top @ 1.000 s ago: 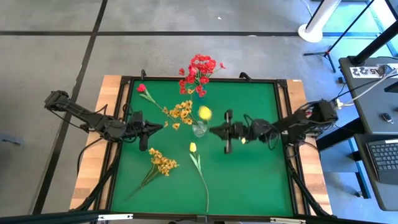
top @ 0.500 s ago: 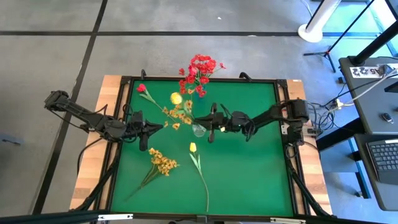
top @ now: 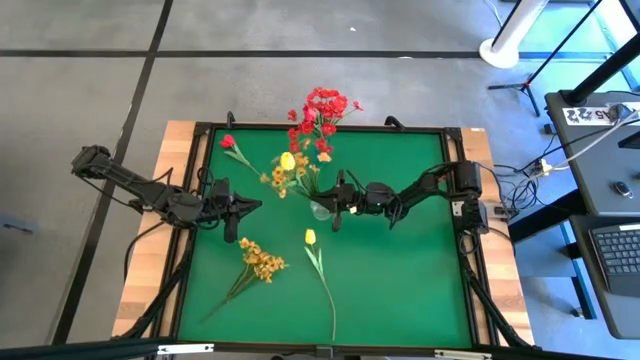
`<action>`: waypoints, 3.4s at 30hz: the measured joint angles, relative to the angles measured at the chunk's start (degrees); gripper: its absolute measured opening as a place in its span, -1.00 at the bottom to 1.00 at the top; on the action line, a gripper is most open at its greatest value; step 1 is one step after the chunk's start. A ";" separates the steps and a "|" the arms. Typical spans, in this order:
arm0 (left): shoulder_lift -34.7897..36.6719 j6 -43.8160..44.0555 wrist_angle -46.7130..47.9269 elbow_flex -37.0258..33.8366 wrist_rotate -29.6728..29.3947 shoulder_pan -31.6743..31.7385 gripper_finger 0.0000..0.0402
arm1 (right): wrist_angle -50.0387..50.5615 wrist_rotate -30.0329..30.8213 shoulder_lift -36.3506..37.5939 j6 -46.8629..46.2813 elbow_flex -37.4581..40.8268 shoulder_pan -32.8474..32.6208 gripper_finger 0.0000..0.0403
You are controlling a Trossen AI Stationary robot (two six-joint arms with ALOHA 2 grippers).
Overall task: Sort flowers into vase by color
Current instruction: Put the bottom yellow tulip into the transparent vase, then adjust the transparent vase
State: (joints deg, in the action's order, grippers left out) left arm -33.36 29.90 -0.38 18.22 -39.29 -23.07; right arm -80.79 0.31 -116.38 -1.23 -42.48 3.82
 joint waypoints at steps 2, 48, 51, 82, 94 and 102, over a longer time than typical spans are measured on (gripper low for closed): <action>0.00 0.04 0.00 0.00 0.00 0.00 -1.00 | 0.03 -0.78 0.00 -0.01 0.00 -0.01 -0.97; 0.01 1.20 -0.04 0.00 1.53 0.01 -1.00 | 11.78 -2.90 15.89 -3.01 16.33 -0.09 -0.63; 0.02 1.20 -0.04 0.00 1.51 0.01 -1.00 | 12.30 -2.92 15.89 -3.64 16.27 -0.09 -0.45; 0.02 1.11 0.00 0.00 1.73 0.00 -1.00 | 36.49 10.42 28.84 -3.18 16.38 -9.25 -0.24; 0.02 1.13 1.25 0.00 1.73 0.00 -1.00 | 40.98 13.40 36.60 -2.78 16.51 -12.64 -0.24; 0.01 1.13 1.34 0.00 1.73 0.01 -1.00 | 45.19 14.74 37.79 -3.59 16.46 -12.46 -0.24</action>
State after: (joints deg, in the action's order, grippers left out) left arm -33.35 31.03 0.96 18.22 -37.56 -23.06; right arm -35.60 15.05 -78.59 -4.82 -26.02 -8.64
